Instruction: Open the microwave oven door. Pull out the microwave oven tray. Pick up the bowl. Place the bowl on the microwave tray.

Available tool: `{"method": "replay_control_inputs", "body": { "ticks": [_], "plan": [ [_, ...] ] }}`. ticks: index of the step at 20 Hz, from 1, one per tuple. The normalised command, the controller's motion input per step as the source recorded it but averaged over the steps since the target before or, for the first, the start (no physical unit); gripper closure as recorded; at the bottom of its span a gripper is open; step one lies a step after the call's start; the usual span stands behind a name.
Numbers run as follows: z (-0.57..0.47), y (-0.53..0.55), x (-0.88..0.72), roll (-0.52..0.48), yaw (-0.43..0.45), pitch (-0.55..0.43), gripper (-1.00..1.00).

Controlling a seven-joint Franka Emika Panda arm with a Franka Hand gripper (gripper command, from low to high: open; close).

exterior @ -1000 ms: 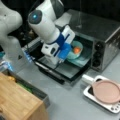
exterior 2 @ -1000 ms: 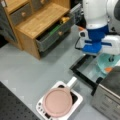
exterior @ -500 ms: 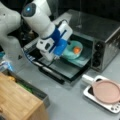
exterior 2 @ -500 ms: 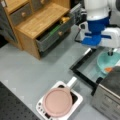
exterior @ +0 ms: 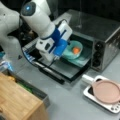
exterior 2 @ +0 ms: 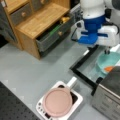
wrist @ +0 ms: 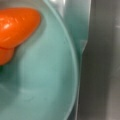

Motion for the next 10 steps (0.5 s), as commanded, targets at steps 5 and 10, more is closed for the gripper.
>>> {"method": "replay_control_inputs", "body": {
  "ticks": [5,10],
  "plan": [
    [0.03,-0.45,0.39,0.186,0.383,0.196,-1.0],
    [-0.01,-0.44,0.43,0.113,0.34,0.152,-1.0]
  ]
}}
